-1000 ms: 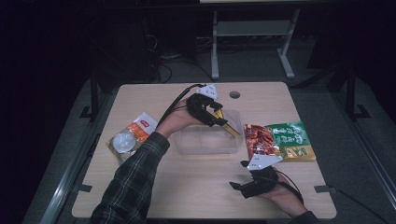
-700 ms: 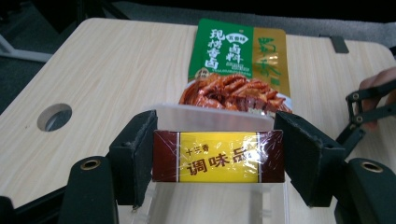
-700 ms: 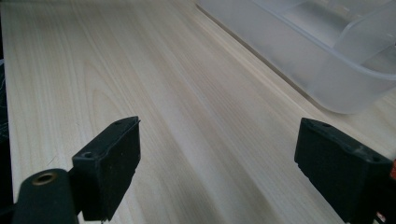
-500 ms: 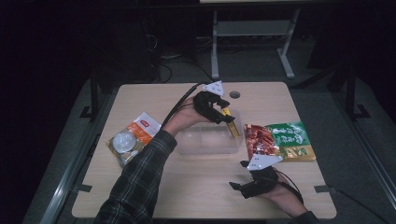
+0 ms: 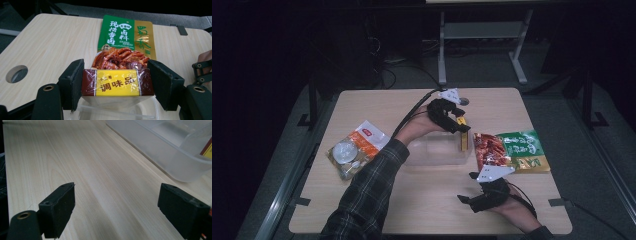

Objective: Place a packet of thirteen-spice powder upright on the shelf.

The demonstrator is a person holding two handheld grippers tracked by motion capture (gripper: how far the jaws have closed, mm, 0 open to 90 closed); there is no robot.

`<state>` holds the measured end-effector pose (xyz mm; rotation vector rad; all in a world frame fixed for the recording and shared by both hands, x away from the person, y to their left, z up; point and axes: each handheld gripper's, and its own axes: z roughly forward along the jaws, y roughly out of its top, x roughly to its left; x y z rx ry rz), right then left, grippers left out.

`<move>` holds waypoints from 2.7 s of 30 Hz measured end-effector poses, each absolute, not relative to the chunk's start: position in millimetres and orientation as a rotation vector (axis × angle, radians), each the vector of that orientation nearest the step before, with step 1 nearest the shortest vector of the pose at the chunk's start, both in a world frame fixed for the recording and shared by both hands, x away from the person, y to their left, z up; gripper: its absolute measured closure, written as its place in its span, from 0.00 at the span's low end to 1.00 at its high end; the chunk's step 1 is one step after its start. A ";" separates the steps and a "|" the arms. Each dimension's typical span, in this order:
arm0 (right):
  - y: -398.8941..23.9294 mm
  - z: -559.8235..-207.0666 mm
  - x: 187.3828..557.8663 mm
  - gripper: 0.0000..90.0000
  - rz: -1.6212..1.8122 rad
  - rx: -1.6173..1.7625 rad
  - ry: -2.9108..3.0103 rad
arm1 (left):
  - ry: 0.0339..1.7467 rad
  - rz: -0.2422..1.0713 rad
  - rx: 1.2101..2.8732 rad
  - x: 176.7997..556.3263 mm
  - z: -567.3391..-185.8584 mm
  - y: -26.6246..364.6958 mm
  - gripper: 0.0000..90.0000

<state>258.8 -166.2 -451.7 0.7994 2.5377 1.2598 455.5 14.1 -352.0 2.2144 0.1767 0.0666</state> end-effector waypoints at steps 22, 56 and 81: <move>-165.7 -451.8 258.4 0.15 1.257 0.798 2.547 | 0.169 0.028 2.245 452.3 -371.7 -3.7 0.35; -165.1 -453.8 259.1 0.15 1.236 0.814 2.553 | 0.409 0.080 2.261 386.4 -362.2 85.9 0.20; -165.8 -454.7 260.5 0.15 1.214 0.827 2.545 | 0.501 0.055 2.194 311.1 -400.8 164.6 0.20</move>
